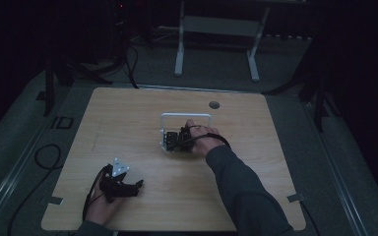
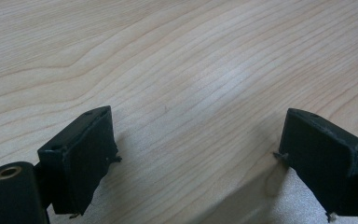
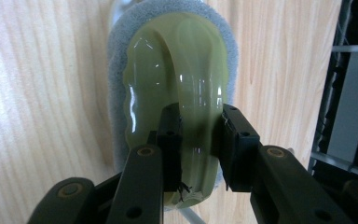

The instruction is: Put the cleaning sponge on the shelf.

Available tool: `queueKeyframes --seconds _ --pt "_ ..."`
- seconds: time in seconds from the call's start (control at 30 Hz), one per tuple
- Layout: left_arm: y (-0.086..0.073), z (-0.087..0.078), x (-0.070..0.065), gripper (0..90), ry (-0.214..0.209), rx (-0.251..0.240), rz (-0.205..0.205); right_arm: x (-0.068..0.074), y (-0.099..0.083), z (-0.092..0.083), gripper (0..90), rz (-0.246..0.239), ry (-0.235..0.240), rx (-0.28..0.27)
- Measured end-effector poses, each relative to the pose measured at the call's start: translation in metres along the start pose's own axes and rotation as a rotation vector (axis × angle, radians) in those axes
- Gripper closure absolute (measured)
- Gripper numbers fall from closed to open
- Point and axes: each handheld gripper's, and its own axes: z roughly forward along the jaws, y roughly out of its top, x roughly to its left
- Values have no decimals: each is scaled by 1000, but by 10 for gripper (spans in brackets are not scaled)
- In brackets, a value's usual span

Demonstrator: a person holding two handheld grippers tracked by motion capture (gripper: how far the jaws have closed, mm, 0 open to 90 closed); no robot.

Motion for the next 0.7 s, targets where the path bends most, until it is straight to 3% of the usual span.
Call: queueKeyframes --seconds 0.5,0.7 --pt "0 0 0 107 0 0 1 -3 -1 5 716 15 -21 -1" --pt "0 0 0 107 0 0 1 -5 -3 7 607 20 -14 -1"
